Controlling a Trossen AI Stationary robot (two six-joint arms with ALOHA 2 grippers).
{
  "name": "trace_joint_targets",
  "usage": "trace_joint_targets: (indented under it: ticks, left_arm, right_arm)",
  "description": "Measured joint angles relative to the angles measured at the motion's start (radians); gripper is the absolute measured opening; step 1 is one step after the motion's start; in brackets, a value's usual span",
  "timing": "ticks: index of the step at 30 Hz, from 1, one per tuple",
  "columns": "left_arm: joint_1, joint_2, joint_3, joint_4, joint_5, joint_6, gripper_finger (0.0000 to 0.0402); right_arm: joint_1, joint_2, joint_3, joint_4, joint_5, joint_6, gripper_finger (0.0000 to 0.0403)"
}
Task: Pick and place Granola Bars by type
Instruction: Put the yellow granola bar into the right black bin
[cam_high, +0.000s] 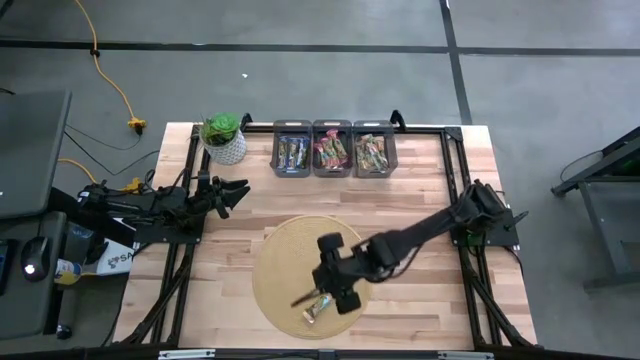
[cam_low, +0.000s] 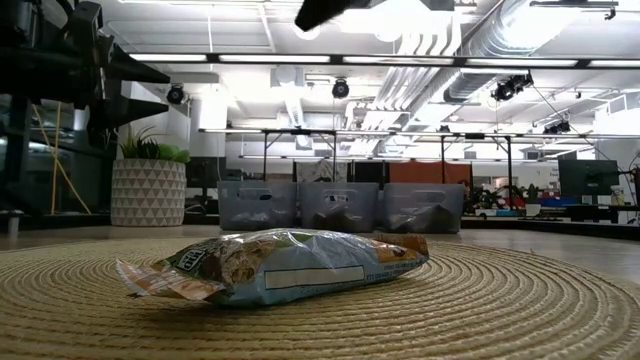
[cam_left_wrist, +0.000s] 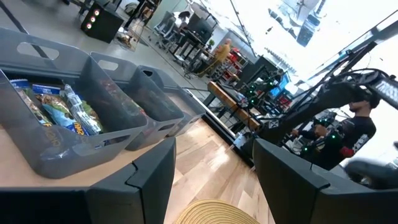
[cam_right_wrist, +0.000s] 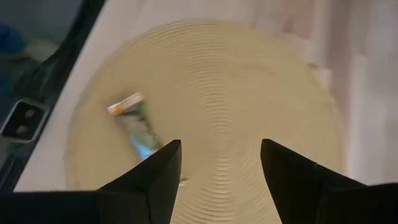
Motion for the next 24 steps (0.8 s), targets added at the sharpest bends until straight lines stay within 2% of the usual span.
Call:
trace_joint_targets:
  ticks: [8,12,16,24]
  left_arm:
    - [0.0,0.0,0.0,0.0,0.0,0.0,0.0211]
    - [0.0,0.0,0.0,0.0,0.0,0.0,0.0211]
    - [0.0,0.0,0.0,0.0,0.0,0.0,0.0211]
    - [0.0,0.0,0.0,0.002,0.0,0.0,0.0211]
  right_arm:
    - [0.089,0.0,-0.16,0.182,-0.008,-0.15,0.0204]
    - [0.11,0.006,-0.2,0.212,-0.009,-0.167,0.0204]
    - [0.111,0.049,-0.192,0.225,-0.017,-0.166,0.0204]
    - [0.092,0.188,-0.073,0.19,-0.077,-0.218,0.0204]
